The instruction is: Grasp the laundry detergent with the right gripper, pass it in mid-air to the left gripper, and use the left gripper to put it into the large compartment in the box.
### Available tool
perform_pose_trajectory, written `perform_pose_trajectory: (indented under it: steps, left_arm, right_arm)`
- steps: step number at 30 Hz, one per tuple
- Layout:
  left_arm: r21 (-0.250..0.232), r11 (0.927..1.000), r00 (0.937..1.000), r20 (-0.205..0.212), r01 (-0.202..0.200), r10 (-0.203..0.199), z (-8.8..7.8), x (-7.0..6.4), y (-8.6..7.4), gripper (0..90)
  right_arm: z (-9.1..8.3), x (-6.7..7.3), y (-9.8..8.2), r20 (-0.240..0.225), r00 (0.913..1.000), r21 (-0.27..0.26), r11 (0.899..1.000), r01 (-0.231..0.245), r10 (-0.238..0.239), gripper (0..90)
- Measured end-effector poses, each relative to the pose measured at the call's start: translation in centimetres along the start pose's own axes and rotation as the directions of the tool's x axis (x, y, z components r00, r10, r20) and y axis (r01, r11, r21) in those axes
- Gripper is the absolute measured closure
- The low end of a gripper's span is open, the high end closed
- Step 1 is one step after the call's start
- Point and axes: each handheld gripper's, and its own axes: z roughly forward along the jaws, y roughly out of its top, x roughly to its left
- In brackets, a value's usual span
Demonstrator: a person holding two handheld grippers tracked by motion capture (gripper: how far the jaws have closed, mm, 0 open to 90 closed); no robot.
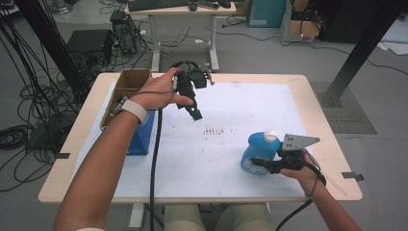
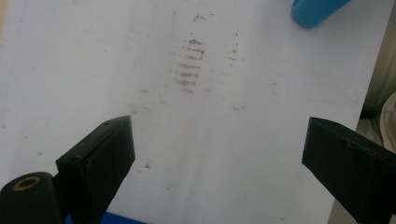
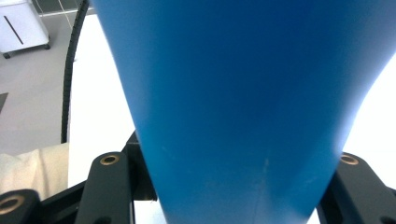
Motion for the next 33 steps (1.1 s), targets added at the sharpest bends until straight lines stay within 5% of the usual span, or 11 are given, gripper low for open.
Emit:
perform_pose_trajectory:
  steps: [33]
  left_arm:
    - [-0.003, 1.0000, 1.0000, 0.003, 0.004, -0.004, 0.13, 0.04, -0.20, 9.7]
  right_arm:
    - [0.00, 0.01, 0.09, 0.001, 1.0000, 0.008, 1.000, 0.002, -0.002, 42.7]
